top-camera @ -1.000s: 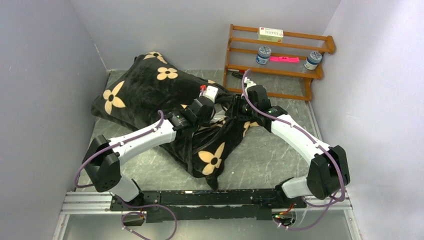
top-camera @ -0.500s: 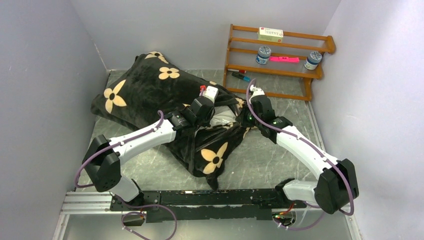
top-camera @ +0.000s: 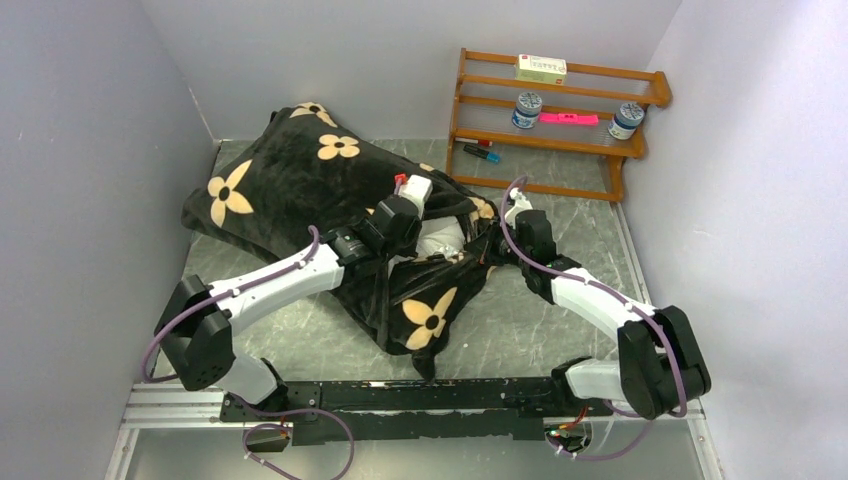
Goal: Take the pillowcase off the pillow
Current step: Remove the pillow from the pillowcase.
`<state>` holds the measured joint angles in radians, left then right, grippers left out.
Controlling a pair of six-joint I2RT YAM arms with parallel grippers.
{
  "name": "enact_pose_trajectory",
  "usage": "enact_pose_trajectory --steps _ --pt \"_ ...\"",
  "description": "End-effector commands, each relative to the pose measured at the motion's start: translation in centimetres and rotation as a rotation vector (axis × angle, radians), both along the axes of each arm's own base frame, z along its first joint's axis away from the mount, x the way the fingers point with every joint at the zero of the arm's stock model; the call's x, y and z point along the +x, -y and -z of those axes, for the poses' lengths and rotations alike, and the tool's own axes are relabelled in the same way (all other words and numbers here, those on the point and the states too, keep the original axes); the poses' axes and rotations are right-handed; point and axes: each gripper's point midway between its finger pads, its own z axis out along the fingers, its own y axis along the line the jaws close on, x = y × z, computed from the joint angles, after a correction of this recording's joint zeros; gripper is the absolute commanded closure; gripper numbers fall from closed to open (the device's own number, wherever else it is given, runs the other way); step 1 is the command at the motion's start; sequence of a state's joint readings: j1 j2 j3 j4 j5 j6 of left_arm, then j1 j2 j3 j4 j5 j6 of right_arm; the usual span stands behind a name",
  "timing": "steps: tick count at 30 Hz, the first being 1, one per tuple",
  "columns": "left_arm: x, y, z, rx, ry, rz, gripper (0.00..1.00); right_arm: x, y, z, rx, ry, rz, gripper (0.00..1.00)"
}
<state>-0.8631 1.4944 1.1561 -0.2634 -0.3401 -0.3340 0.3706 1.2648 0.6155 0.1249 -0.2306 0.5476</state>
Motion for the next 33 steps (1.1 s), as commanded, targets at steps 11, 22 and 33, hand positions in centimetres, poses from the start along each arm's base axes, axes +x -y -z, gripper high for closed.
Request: enact_pose_trajectory --steps 11,22,33 --pt "-3.7 4.3 -5.3 -0.071 0.06 0.178 0.33 -1.8 0.6 2.2 0.001 -0.017 -0.044 1.0" --pt "-5.1 7.9 -9.0 -0.072 0.179 0.203 0.31 -2.2 0.4 1.9 0.016 -0.012 -0.054 1.0" --pt "-0.4 8.3 -5.2 0.155 0.159 0.052 0.19 -2.5 0.4 1.9 0.02 -0.013 -0.055 1.0"
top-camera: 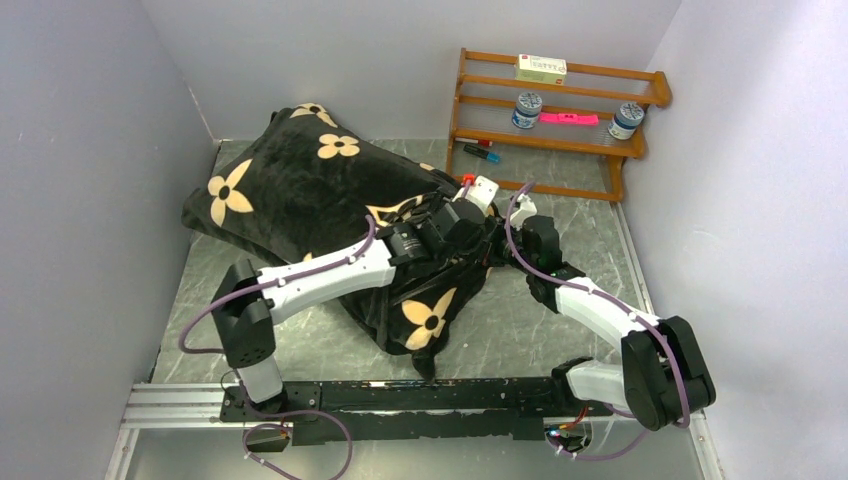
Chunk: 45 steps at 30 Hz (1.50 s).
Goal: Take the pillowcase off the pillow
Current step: Remove the pillow from the pillowcase.
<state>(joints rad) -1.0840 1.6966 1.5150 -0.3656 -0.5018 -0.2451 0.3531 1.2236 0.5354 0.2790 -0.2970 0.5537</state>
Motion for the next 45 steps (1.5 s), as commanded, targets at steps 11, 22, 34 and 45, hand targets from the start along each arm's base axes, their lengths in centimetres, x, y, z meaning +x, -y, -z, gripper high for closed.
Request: enact_pose_trajectory --steps 11,22,34,45 --pt "5.3 -2.7 4.5 0.199 0.014 -0.181 0.14 -2.5 0.7 3.2 -0.047 -0.108 -0.024 1.0" --pt "6.7 -4.2 8.5 0.293 -0.045 -0.217 0.05 -2.4 0.4 3.3 -0.033 -0.114 -0.03 1.0" --pt "5.5 -7.6 15.9 0.428 -0.148 -0.254 0.33 -2.2 0.7 3.2 -0.046 -0.112 -0.005 1.0" --pt "4.1 -9.0 11.9 0.337 -0.13 -0.235 0.95 -0.8 2.8 2.2 -0.109 -0.082 0.12 1.0"
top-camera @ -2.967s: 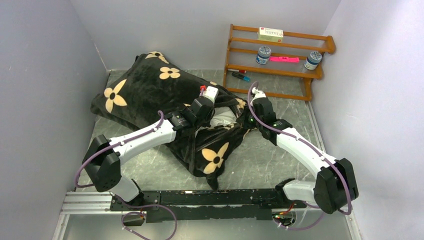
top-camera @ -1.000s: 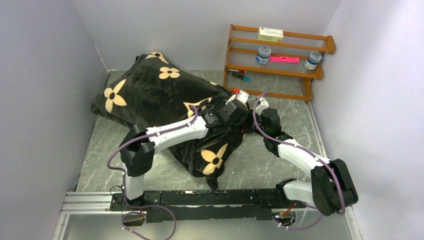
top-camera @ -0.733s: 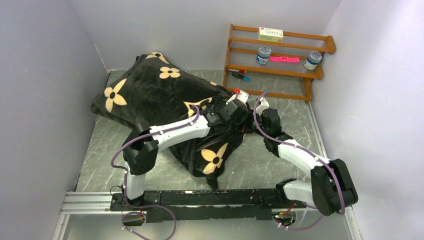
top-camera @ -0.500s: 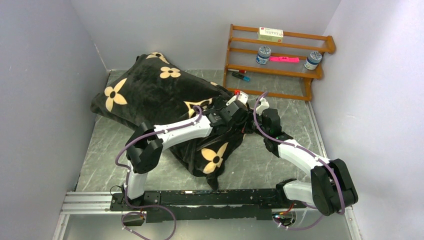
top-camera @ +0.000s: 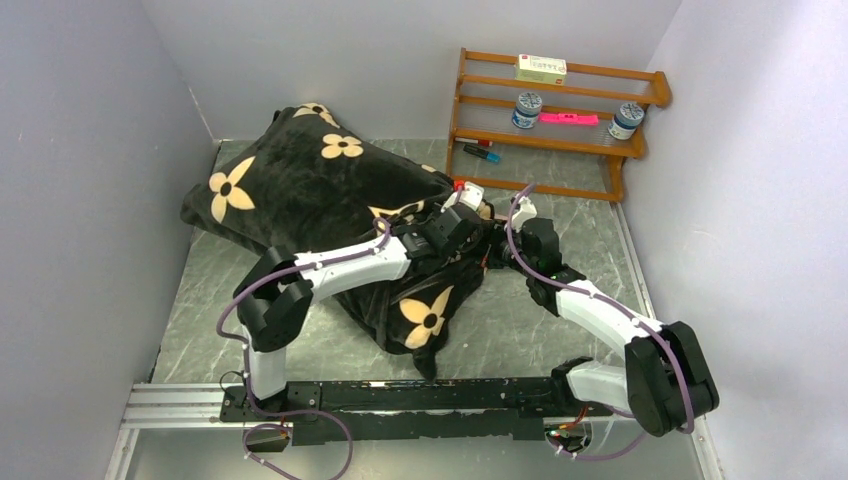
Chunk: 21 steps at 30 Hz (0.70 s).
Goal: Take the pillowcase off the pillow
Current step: Remove the pillow from the pillowcase.
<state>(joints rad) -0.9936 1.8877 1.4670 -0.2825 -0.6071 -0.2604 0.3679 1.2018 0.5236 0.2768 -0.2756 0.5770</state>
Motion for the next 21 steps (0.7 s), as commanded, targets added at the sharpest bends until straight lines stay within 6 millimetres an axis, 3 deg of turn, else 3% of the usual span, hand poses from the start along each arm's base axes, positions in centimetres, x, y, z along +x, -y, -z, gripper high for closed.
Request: enact_pose_trajectory --steps 1,12,21 --pt "-1.6 -6.9 2.5 0.172 -0.11 -0.058 0.95 -0.3 3.3 2.3 -0.13 -0.076 0.126 1.0" --pt "-3.7 -10.8 -0.4 0.139 -0.135 -0.053 0.95 0.2 7.6 0.0 -0.215 -0.004 0.34 1.0" --pt "-3.0 -14.2 -2.7 0.181 -0.091 -0.061 0.95 -0.1 10.4 -0.4 -0.371 0.008 0.41 1.0"
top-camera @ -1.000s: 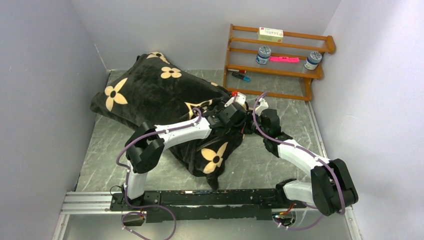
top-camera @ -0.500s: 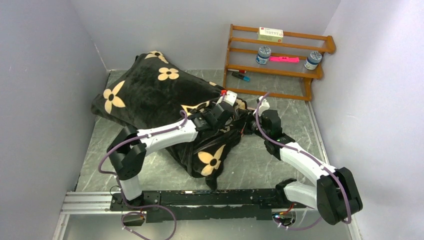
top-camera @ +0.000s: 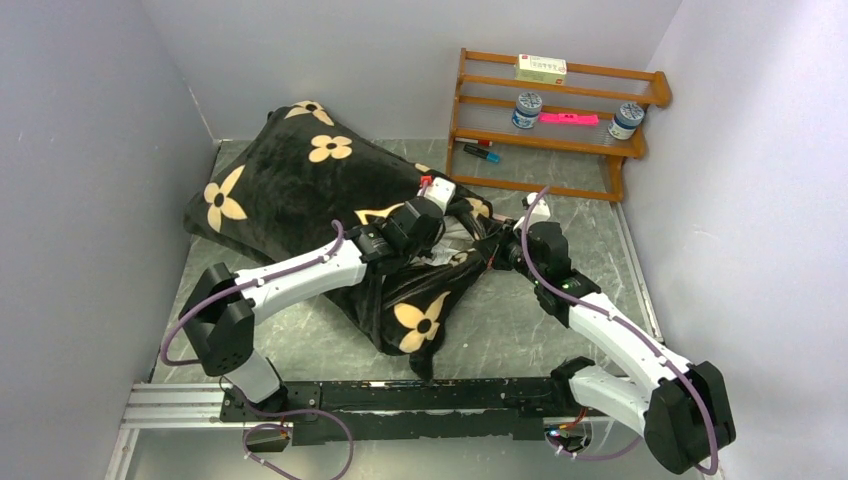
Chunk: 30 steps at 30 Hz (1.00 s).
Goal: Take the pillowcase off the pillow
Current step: Remove the pillow from the pillowcase.
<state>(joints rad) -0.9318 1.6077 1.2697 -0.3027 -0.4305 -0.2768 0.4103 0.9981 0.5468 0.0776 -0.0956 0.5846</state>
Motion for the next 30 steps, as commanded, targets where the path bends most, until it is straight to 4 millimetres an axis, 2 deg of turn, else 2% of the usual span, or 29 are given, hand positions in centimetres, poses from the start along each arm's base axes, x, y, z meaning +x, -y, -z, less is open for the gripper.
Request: enact_pose_trajectory --steps 1,5,8,10,14,21,23,30 --pt "0.1 -10.3 0.5 0.316 -0.02 -0.123 0.95 1.1 8.6 3.1 -0.338 -0.059 0.299 1.0" --pt "0.5 -11.2 -0.5 0.309 0.01 -0.142 0.95 0.8 8.3 3.3 -0.38 -0.063 0.251 1.0" --pt "0.3 -11.1 -0.7 0.277 0.026 -0.117 0.95 0.7 6.4 2.6 -0.371 -0.021 0.141 1.0" --pt "-0.3 -9.8 -0.6 0.217 0.024 -0.033 0.95 0.7 4.8 1.7 -0.36 0.028 0.063 0.98" --pt "-1.8 -7.6 -0.7 0.102 0.019 0.1 0.95 0.9 1.7 -1.0 -0.339 0.112 -0.046 0.88" --pt "-2.4 -6.6 -0.7 0.074 0.003 0.163 0.95 2.0 -2.8 -5.9 -0.334 0.192 -0.113 0.58" --pt "-2.5 -6.6 -0.8 0.074 0.005 0.167 0.95 2.4 -3.6 -6.8 -0.337 0.196 -0.112 0.5" --pt "-2.6 -6.9 -1.0 0.074 0.015 0.159 0.95 4.2 -4.8 -7.4 -0.374 0.175 -0.091 0.41"
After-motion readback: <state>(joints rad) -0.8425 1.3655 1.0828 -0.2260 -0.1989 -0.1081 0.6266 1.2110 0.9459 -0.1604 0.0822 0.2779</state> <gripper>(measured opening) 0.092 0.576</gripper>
